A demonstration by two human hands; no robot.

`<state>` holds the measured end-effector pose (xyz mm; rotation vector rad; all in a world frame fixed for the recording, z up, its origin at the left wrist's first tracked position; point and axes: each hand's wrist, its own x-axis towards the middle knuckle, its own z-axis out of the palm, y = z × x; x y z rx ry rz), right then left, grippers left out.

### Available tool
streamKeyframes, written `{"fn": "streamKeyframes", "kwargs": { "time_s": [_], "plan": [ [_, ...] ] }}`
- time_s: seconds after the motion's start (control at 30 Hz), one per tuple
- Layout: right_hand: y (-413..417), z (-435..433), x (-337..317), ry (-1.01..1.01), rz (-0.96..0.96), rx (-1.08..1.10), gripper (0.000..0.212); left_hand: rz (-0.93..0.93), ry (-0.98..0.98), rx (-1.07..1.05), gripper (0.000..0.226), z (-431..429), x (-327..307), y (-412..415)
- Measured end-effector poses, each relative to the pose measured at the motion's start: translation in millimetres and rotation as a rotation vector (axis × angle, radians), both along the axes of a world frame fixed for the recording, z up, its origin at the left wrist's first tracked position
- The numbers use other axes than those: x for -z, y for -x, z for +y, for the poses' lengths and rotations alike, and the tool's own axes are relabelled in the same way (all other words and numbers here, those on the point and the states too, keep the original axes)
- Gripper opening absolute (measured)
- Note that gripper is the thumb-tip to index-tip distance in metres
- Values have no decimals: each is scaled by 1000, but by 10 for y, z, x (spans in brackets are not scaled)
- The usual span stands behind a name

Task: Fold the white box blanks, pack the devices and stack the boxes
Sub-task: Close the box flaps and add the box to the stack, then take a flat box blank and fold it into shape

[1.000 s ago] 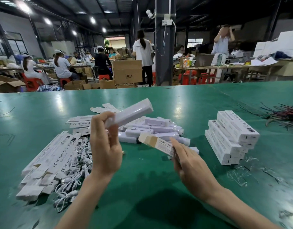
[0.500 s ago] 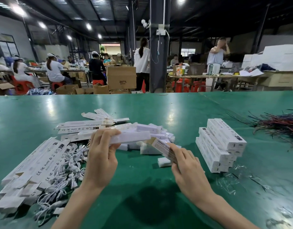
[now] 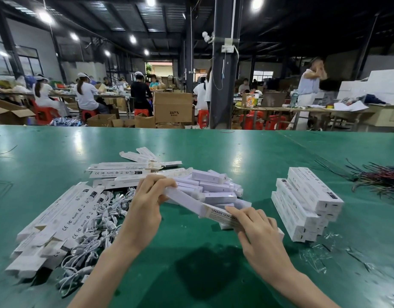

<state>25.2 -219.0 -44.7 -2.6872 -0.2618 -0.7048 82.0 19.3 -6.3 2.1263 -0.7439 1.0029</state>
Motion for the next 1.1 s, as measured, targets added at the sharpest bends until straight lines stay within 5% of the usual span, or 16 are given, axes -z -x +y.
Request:
{"fn": "streamKeyframes", "kwargs": {
  "time_s": [0.4,0.73,0.83,1.1],
  "plan": [
    [-33,-85,-14,-85,56,-93,57,153,172,16,39,-102,17,97],
    [-23,-83,-29,-71,14,-89,62,543,312,164,6,-105,44,63],
    [-11,-53,-17,-59,28,-124,62,625,359,219,24,-187,65,105],
    [-6,-4,-18,-192,9,-149,59,379,209,154,18,-496,213,300]
  ]
}}
